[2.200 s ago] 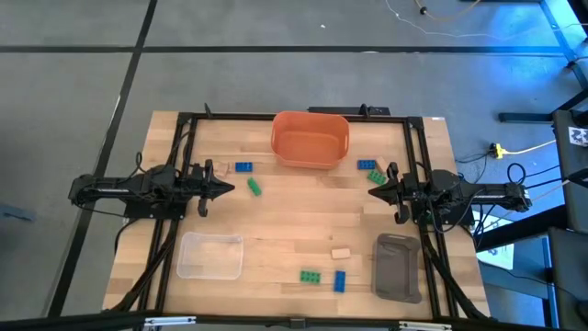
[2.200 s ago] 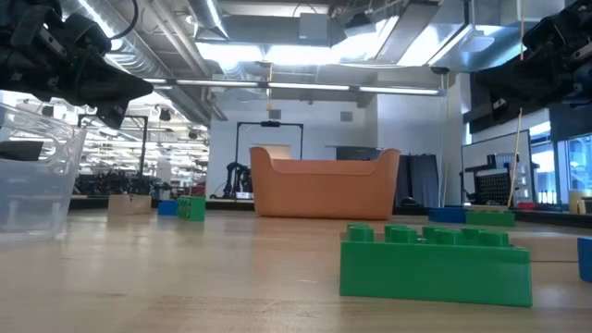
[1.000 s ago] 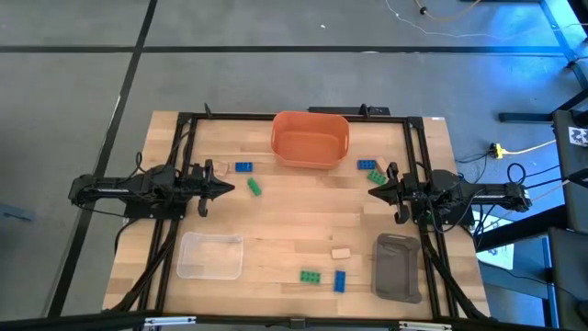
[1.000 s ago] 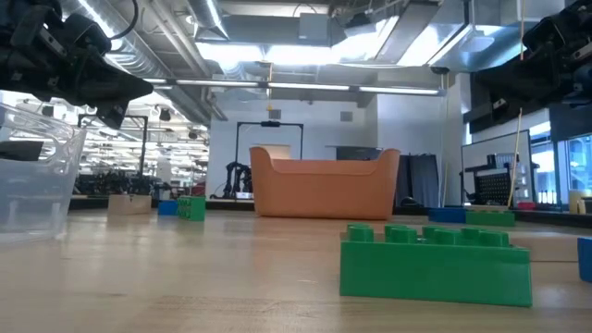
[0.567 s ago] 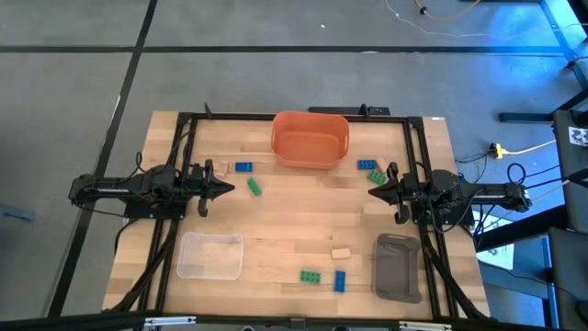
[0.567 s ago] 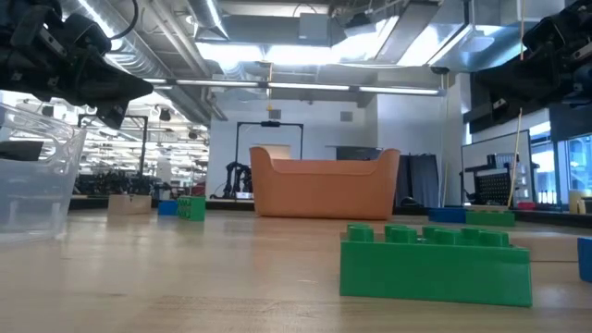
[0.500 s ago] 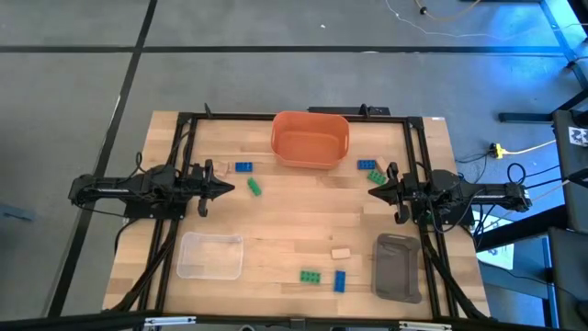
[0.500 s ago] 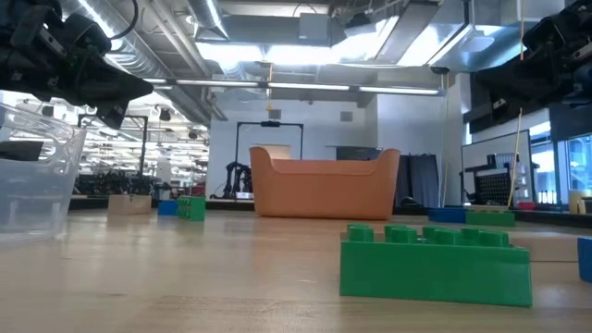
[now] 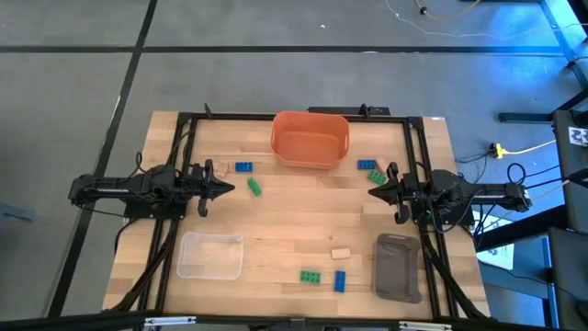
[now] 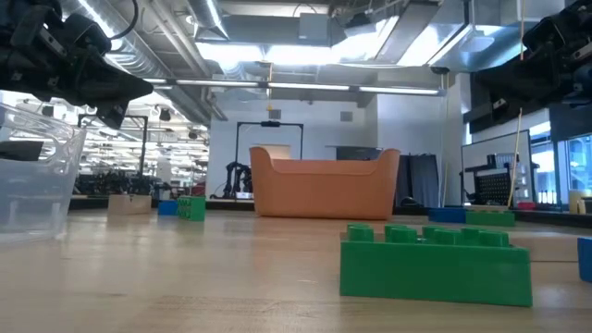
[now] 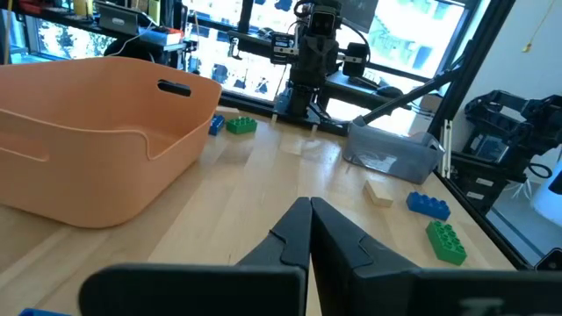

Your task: Sort & place blocks by color

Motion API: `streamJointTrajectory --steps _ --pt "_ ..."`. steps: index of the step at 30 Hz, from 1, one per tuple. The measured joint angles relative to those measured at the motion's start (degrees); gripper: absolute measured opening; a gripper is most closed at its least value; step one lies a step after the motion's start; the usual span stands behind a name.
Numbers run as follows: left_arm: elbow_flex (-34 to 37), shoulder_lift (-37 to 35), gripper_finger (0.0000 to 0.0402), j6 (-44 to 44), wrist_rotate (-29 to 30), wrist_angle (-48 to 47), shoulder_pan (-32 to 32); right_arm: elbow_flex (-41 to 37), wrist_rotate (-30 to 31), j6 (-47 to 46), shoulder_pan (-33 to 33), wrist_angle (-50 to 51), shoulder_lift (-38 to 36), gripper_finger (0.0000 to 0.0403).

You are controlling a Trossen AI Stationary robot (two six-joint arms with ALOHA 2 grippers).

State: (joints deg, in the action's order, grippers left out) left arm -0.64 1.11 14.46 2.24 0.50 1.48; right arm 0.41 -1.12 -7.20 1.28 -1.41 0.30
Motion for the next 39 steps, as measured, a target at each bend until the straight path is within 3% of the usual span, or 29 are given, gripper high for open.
streamJointTrajectory --steps 34,39 --pt "0.0 0.0 0.0000 0.0 0.0 0.3 0.0 0.0 0.0 0.0 0.0 0.0 0.0 0.0010" --pt "0.1 0.0 0.0000 0.1 4.1 1.3 0.0 0.0 0.0 0.0 0.0 0.0 0.0 0.0010"
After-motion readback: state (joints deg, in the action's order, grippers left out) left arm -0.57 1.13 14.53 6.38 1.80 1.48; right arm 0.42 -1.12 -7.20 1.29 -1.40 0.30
